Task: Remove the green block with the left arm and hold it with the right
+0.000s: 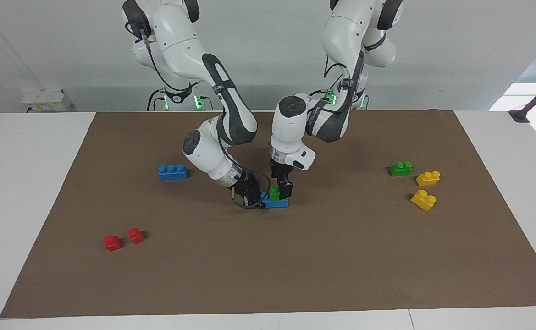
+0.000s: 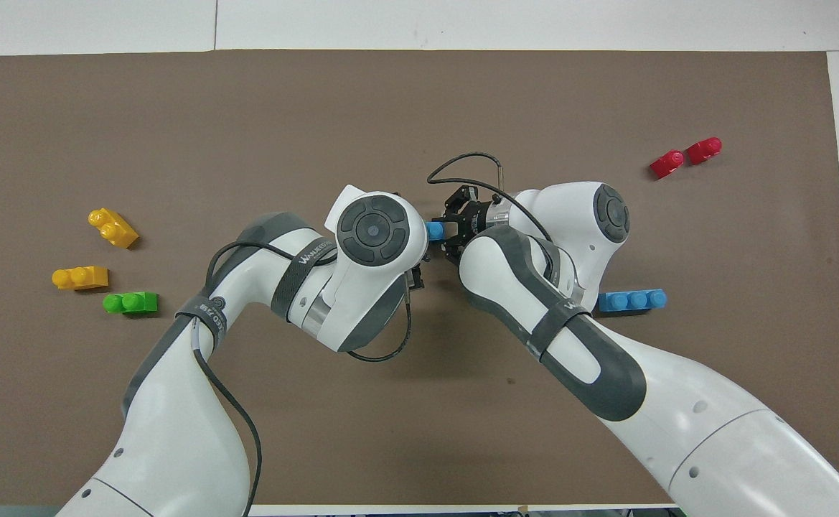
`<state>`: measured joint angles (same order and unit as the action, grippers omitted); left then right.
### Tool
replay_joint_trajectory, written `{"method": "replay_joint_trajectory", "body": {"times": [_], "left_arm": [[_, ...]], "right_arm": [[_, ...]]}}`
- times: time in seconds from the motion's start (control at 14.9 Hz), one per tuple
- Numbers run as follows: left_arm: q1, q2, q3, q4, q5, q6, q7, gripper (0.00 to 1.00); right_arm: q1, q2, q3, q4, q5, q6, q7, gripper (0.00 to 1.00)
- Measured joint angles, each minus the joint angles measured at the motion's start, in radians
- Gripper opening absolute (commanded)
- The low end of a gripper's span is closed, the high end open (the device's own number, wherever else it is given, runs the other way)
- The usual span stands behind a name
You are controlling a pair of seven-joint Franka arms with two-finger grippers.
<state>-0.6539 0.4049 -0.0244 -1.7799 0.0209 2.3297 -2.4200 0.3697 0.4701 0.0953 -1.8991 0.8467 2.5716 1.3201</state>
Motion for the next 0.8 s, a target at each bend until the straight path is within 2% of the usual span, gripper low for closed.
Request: {"method": "replay_joint_trajectory", "body": {"times": [0.07,0.13,0.33,0.8], "left_arm": [[0.0,0.0,0.003,0.003,0.006,0.004,0.0,0.05],[0.0,0.0,0.008,0.009,0.013,0.005,0.0,0.0],[0.001,0.0,0.012,0.019,0.056,0.004,0.005,0.0],[0.002,-0.003,0.012,0.028,0.063,-0.021,0.014,0.0]], "right_arm": [[0.0,0.0,0.0,0.0,0.0,0.0,-0.003,0.0],[0.0,0.0,0.0,0.0,0.0,0.0,-0.004,0.0],[0.0,0.0,0.001,0.001,0.0,0.0,-0.011,0.0],[0.002,0.0,0.003,0.003,0.0,0.0,-0.016,0.0]]}}
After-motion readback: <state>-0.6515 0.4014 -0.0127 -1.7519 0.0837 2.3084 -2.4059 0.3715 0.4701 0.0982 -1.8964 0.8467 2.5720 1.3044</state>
